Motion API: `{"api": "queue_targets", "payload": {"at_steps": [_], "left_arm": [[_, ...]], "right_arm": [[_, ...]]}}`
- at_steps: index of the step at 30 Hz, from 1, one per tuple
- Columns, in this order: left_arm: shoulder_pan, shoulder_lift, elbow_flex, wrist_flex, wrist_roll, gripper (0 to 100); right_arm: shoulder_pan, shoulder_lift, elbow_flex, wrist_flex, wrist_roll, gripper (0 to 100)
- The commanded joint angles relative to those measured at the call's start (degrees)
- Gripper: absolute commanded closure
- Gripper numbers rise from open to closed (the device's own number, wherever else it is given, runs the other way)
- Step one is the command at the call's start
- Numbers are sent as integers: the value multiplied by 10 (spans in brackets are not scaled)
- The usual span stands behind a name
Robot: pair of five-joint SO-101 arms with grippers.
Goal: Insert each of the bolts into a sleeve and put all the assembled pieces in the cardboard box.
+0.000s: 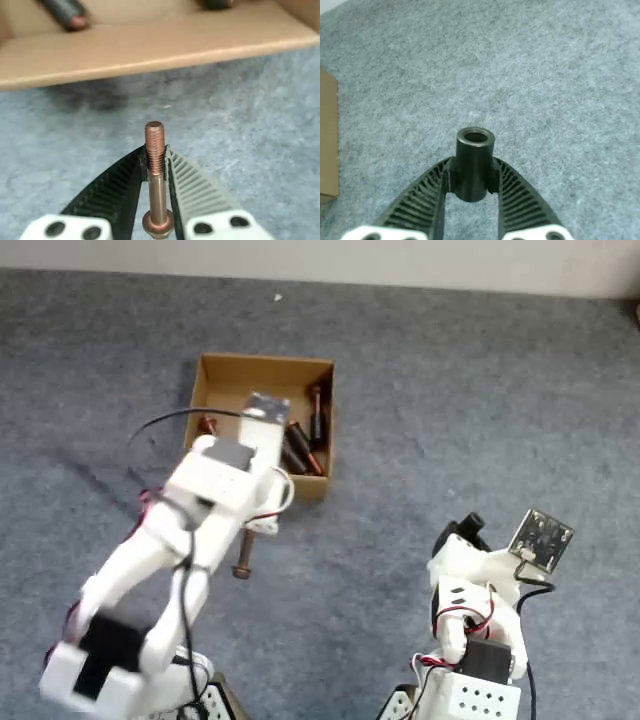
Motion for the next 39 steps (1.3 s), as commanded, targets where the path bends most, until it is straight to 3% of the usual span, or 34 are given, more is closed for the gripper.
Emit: {"api": "queue_targets", "payload": {"at_steps": [1, 12, 20, 29, 39], "left_arm": [[-44, -120, 35, 5, 4, 994], [-118, -182, 102, 9, 14, 990], [-189, -182, 108, 5, 273, 990], [-189, -182, 109, 8, 284, 986], [-189, -186, 110, 10, 315, 697]], "right_arm": [[4, -11, 63, -2, -3, 995], [4, -11, 63, -2, -3, 995], [5, -11, 63, -1, -3, 995], [5, -11, 63, 10, -3, 995], [5, -11, 63, 10, -3, 995]]}}
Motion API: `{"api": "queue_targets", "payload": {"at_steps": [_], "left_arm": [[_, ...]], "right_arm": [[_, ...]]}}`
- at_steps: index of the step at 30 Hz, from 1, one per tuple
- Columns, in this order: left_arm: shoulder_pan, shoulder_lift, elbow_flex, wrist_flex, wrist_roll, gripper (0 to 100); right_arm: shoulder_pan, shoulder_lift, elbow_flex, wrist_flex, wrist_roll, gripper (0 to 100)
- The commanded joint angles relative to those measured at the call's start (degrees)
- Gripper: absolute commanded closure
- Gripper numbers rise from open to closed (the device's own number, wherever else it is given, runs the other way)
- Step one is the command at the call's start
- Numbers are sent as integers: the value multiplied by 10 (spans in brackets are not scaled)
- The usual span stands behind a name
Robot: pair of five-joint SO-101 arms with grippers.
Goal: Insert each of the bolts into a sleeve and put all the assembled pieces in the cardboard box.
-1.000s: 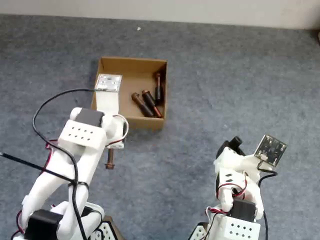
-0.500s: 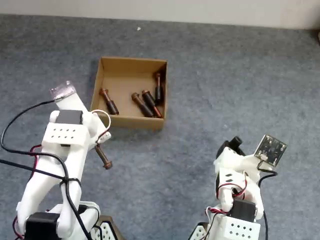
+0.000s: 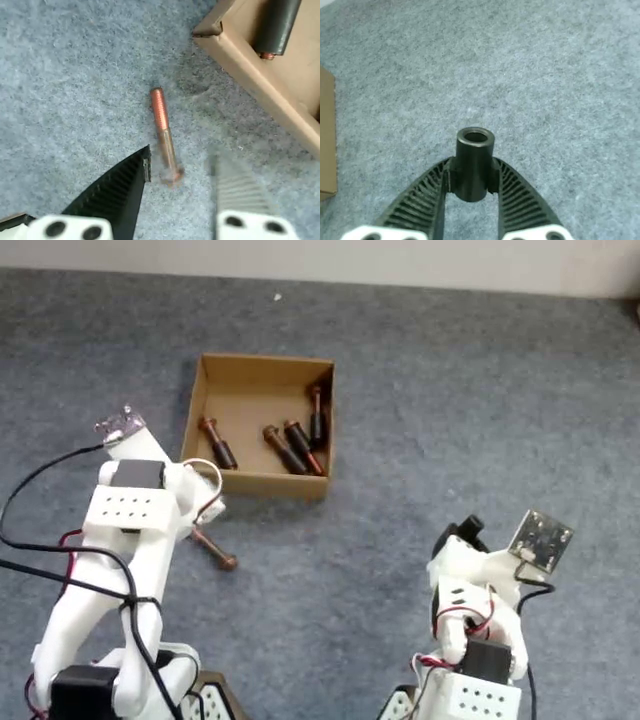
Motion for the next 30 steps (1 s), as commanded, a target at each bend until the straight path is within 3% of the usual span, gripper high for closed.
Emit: {"api": "queue_targets", "payload": {"at_steps": [1, 5, 12, 16, 23, 27, 30], "left_arm": [[-5, -23, -1, 5, 9, 696], [-4, -23, -6, 14, -2, 696], [-5, -24, -31, 46, -211, 696], [-5, -24, -61, 68, -420, 696], [3, -20, -78, 65, -899, 759], [3, -19, -55, 67, -1109, 769], [7, -18, -24, 64, -1216, 769]], "right_arm": [[5, -11, 63, 1, -3, 995], [5, -11, 63, 1, -3, 995], [5, -11, 63, 1, -2, 995], [4, -11, 63, 1, -2, 995], [4, -11, 63, 1, -2, 995], [4, -11, 63, 1, -2, 995], [4, -11, 63, 1, -2, 995]]}}
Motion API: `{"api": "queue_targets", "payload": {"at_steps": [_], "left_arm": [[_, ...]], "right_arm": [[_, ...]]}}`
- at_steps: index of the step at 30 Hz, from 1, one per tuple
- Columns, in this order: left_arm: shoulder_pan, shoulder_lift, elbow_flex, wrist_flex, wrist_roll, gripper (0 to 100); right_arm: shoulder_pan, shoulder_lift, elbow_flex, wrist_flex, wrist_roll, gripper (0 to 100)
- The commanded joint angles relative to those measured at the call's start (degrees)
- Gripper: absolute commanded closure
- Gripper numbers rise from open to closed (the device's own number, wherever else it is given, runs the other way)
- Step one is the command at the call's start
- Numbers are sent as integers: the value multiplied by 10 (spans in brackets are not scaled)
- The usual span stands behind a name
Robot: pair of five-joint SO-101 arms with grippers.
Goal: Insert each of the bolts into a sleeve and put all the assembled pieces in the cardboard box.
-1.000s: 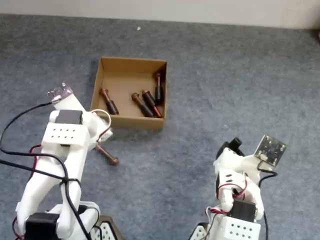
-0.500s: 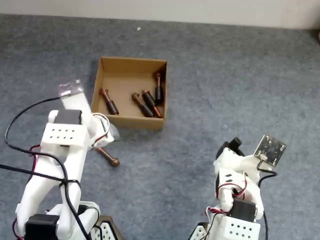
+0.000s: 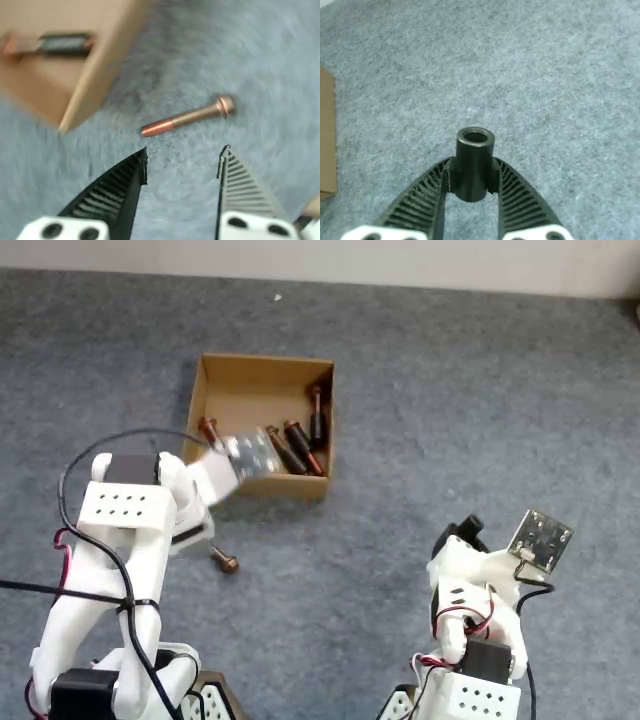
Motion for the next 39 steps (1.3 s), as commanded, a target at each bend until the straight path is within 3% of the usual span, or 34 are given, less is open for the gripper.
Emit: {"api": "queue_targets", "payload": {"at_steps": [1, 5, 11, 21, 30, 34, 39], "left_arm": [[7, -9, 29, 1, -193, 769], [7, -9, 71, -84, -239, 768], [26, -8, 144, -181, -244, 766], [69, 0, 164, -203, -243, 768], [69, 171, 77, -200, -238, 769], [69, 222, 51, -203, -192, 771], [80, 227, 51, -200, -176, 912]], "right_arm": [[4, -11, 63, 1, -2, 995], [4, -11, 63, 0, -2, 995], [-5, -12, 63, -1, -2, 995], [-20, -11, 63, 0, -2, 995], [-20, -11, 63, 0, -2, 995], [-20, -11, 63, 0, -2, 995], [-20, -11, 63, 0, -2, 995]]}}
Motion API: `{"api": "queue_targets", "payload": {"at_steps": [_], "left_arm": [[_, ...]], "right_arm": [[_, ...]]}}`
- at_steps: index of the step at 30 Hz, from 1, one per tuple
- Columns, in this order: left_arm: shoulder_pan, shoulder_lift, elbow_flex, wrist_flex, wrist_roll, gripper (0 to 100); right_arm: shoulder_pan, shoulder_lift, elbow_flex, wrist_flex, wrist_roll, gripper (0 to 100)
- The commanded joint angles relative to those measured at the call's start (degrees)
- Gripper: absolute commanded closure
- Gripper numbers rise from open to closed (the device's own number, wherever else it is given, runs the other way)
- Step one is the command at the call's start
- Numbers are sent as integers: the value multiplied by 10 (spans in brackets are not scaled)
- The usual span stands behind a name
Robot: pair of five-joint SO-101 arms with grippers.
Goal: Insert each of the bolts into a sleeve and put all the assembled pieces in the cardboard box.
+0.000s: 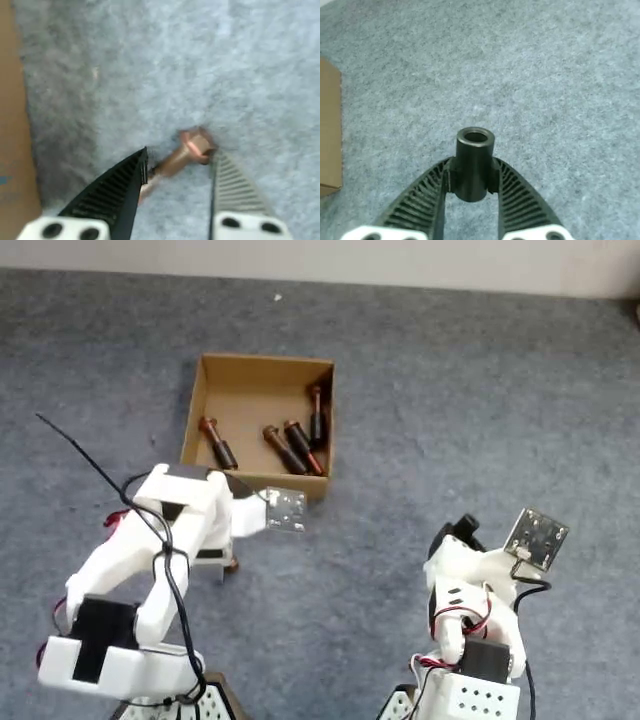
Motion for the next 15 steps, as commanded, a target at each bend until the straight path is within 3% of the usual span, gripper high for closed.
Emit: {"api": "queue_targets", "payload": {"at_steps": [1, 3, 11, 15], "left_arm": [[23, 3, -18, -2, -11, 946], [34, 3, -22, 29, -11, 995], [69, -58, -24, 126, -5, 990], [70, -160, -22, 144, 79, 991]], "right_arm": [[-6, -11, 63, 0, -2, 995], [-6, -11, 63, 0, -2, 995], [-5, -11, 63, 1, -2, 995], [-4, -11, 63, 1, -2, 995]]}}
